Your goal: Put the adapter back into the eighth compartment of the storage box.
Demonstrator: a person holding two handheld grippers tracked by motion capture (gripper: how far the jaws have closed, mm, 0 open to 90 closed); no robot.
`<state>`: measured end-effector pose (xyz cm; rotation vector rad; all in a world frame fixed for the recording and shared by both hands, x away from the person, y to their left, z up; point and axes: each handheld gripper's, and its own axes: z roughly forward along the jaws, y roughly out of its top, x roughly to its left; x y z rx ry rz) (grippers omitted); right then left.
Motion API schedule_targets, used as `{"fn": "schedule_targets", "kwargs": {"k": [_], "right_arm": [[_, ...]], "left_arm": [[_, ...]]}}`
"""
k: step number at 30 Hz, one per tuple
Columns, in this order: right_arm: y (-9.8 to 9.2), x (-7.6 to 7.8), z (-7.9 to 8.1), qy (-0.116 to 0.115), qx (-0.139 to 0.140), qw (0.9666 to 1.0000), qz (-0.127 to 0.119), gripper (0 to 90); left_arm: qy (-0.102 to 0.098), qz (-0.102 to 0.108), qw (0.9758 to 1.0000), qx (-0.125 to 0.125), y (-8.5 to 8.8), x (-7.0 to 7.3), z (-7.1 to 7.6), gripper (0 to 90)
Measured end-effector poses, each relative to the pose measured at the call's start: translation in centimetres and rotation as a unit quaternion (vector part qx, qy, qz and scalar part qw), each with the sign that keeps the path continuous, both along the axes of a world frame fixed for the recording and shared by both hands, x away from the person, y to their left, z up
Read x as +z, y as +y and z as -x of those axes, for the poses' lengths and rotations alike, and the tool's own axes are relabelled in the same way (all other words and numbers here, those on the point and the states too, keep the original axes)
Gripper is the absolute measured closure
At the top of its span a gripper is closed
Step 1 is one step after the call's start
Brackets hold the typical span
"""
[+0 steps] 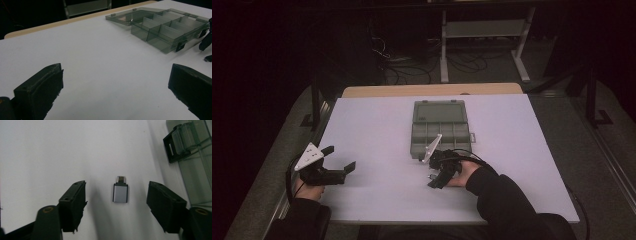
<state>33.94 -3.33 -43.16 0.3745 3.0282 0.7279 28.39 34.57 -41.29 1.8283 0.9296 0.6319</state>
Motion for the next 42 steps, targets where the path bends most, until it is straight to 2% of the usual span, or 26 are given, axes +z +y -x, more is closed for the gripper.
{"fn": "schedule_targets", "kwargs": {"k": [3,5,6,10,12,13,15,24,32,42], "right_arm": [[0.03,-0.02,-0.01,0.0,0.001,1.0,0.0,39.5],[0.04,-0.01,0.01,-0.001,0.0,1.0,0.0,39.5],[0.06,-0.01,0.01,-0.002,0.0,1.0,0.0,43.9],[0.07,0.01,0.02,-0.004,0.001,1.0,0.0,51.0],[0.07,0.0,0.03,-0.005,0.001,1.0,0.001,51.0],[0.05,0.03,-0.01,-0.006,0.001,1.0,0.0,58.9],[0.03,0.07,-0.01,-0.009,-0.001,1.0,-0.001,62.6],[0.15,-0.02,0.05,-0.021,0.003,0.9998,0.005,67.7],[0.25,-0.09,-0.02,-0.018,0.0,0.9998,0.004,74.3],[0.11,0.32,-0.05,-0.017,0.001,0.9998,-0.005,74.4]], "left_arm": [[0.0,0.0,1.0,0.0,0.0,0.0,0.01,0.0],[0.0,0.0,1.0,0.0,0.0,0.0,0.01,0.0],[0.0,0.0,1.0,0.0,-0.01,0.0,0.01,0.0],[0.0,0.0,1.0,0.0,0.0,0.0,0.0,0.0],[0.0,0.0,1.0,0.0,0.0,0.0,0.0,0.0],[0.0,0.0,1.0,0.0,0.0,0.0,0.0,0.0],[0.0,0.0,1.0,0.0,0.0,0.0,0.0,0.0],[0.001,-0.002,1.0,0.0,-0.01,-0.01,0.0,0.0],[0.0,-0.002,1.0,0.0,-0.01,0.0,0.0,0.0],[0.0,-0.001,1.0,0.001,-0.01,0.01,0.02,0.0]]}}
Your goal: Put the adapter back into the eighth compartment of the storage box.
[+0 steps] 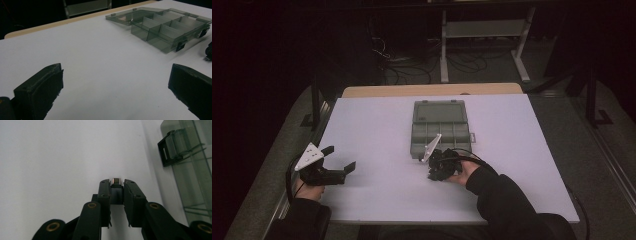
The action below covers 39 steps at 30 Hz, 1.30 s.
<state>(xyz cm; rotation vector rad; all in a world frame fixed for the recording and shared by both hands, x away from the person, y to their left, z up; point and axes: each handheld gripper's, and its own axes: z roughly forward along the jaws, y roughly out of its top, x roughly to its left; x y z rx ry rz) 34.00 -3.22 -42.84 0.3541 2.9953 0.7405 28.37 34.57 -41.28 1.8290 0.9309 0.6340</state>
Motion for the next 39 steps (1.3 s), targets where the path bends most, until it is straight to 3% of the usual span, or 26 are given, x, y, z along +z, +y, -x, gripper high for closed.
{"fn": "schedule_targets", "kwargs": {"k": [39], "right_arm": [[-2.9,3.4,-0.6,-0.023,-0.032,0.9976,-0.057,74.4]], "left_arm": [[0.001,0.0,1.0,0.002,0.0,0.0,0.0,0.0]]}}
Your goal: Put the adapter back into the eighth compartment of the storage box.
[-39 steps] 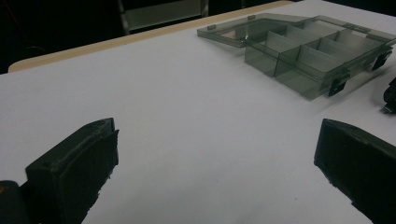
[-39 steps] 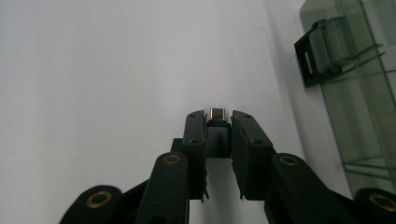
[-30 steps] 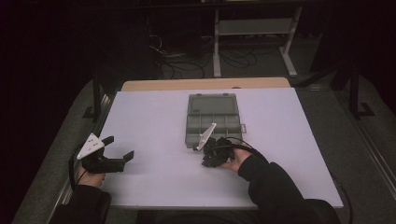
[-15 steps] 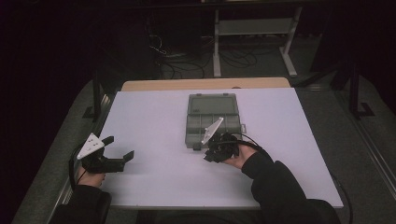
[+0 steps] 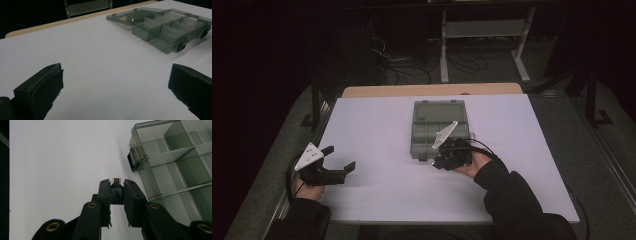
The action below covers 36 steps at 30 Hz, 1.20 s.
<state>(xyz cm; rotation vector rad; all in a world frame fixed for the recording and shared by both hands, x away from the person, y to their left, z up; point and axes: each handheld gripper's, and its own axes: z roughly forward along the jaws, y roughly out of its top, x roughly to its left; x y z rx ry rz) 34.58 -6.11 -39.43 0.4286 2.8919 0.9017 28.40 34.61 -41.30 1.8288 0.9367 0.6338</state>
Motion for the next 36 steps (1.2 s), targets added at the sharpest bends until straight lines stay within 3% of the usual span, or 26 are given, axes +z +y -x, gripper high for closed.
{"fn": "schedule_targets", "kwargs": {"k": [18,36], "right_arm": [[-1.5,1.4,-0.3,-0.009,-0.016,0.9996,-0.022,74.4],[-2.4,1.9,-0.5,-0.01,-0.026,0.9992,-0.028,74.4]], "left_arm": [[0.0,0.001,1.0,0.001,0.0,0.0,0.0,0.0],[0.0,0.001,1.0,0.001,0.0,0.0,0.0,0.0]]}}
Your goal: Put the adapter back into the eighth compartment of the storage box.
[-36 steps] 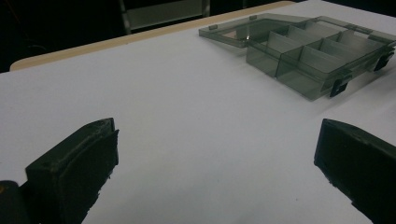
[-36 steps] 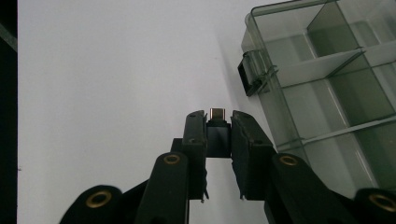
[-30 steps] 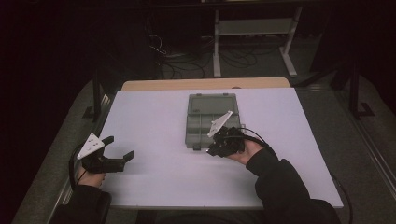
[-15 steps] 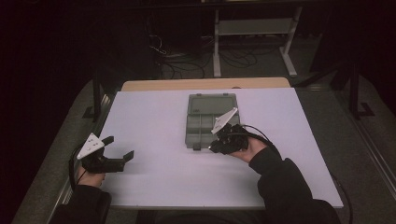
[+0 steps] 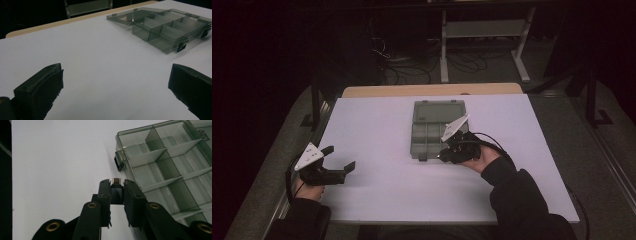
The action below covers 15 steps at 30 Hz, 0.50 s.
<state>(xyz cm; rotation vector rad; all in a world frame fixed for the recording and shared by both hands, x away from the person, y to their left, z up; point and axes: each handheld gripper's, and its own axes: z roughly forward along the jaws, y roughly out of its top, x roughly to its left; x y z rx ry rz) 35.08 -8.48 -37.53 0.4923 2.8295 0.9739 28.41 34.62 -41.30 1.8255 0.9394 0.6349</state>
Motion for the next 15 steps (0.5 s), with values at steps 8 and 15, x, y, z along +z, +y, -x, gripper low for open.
{"fn": "schedule_targets", "kwargs": {"k": [8,15], "right_arm": [[-0.9,0.5,-0.2,-0.006,-0.01,0.9999,-0.007,74.4],[-2.1,0.8,-0.6,-0.008,-0.024,0.9996,-0.016,74.4]], "left_arm": [[0.0,0.0,1.0,0.0,0.0,0.0,0.0,0.0],[0.0,-0.002,1.0,-0.002,-0.1,0.0,-0.1,0.0]]}}
